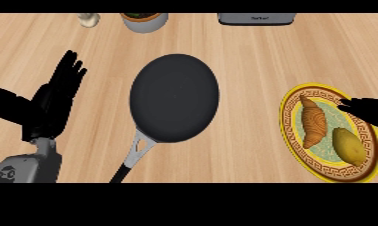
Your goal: Pick the lemon from the plate and place it in the pan
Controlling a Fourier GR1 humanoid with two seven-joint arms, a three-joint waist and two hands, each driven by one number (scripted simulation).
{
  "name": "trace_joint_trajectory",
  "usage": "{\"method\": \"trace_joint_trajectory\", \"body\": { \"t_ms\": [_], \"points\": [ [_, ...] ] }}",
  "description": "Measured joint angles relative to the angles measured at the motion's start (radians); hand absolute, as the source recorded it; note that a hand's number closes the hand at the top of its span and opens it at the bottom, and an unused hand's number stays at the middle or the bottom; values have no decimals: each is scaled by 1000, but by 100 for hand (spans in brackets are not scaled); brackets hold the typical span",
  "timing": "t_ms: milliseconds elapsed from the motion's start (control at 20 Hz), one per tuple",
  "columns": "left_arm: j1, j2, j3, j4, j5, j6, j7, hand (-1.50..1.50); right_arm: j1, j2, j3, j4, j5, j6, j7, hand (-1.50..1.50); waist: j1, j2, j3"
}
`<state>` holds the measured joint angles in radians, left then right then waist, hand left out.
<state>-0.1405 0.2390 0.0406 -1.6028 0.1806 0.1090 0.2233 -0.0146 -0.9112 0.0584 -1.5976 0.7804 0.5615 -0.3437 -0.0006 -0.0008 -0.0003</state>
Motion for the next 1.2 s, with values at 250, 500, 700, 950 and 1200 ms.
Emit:
{"method": "trace_joint_trajectory", "body": {
  "t_ms": [250, 500, 700, 950, 1200],
  "points": [
    [-9, -8, 13, 22, -12, -15, -11, 0, -29, 50, -3, 73, 82, -17, -8, -150, 2, 1, 0],
    [-16, -15, 27, 14, -26, -16, 10, 0, -62, 118, 3, 130, 148, -21, -25, -150, 3, 1, 0],
    [-19, -33, 23, 10, -41, -13, 13, 0, -90, 151, 16, 193, 207, -31, -45, -150, 3, 1, 0],
    [-11, -45, 28, -8, -50, -21, 17, 0, -110, 196, 14, 276, 272, -81, -83, -150, 3, 1, 0],
    [-3, -65, 21, -6, -71, -20, 5, 0, -124, 243, 1, 349, 302, -123, -121, -150, 2, 1, 0]
  ]
}}
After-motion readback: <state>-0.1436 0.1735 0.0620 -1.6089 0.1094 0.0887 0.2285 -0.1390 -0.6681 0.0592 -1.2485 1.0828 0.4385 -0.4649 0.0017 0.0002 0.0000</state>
